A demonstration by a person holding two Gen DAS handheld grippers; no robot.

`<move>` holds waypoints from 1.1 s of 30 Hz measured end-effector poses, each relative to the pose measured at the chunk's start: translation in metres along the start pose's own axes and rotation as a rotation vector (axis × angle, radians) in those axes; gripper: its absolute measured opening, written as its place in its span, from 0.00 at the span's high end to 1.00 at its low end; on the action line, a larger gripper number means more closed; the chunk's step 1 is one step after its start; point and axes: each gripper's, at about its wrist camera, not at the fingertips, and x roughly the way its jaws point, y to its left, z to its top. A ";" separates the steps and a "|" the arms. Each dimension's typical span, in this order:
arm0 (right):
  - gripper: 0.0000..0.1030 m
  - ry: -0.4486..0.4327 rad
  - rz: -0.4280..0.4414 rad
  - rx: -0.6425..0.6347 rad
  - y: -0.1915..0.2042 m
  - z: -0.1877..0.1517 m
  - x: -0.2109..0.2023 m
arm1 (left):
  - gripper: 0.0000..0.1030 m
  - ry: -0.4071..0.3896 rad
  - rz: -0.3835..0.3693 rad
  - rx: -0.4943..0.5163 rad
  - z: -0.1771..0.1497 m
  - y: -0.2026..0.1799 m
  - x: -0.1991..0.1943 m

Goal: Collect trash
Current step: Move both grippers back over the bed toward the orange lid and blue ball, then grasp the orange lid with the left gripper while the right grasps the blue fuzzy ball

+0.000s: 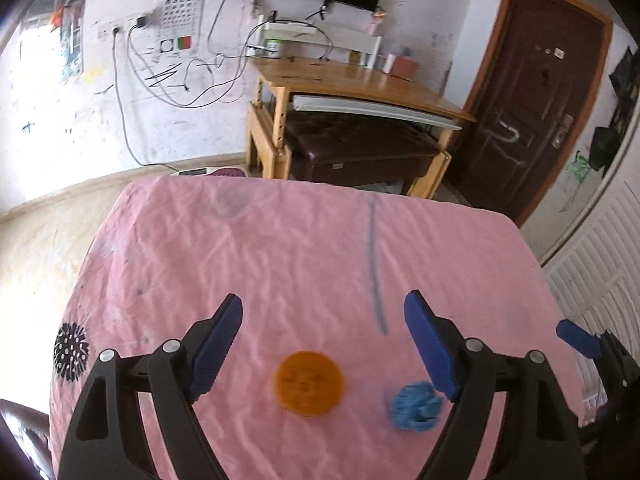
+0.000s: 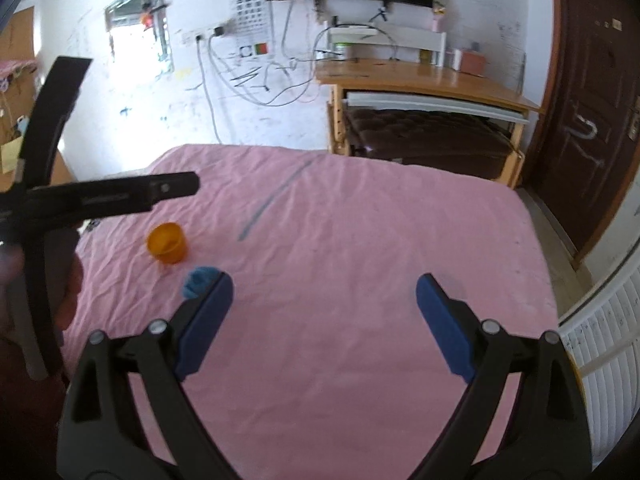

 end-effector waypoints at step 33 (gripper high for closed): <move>0.13 0.150 0.100 -0.125 0.083 -0.002 0.045 | 0.66 0.065 0.011 0.264 -0.040 -0.012 0.017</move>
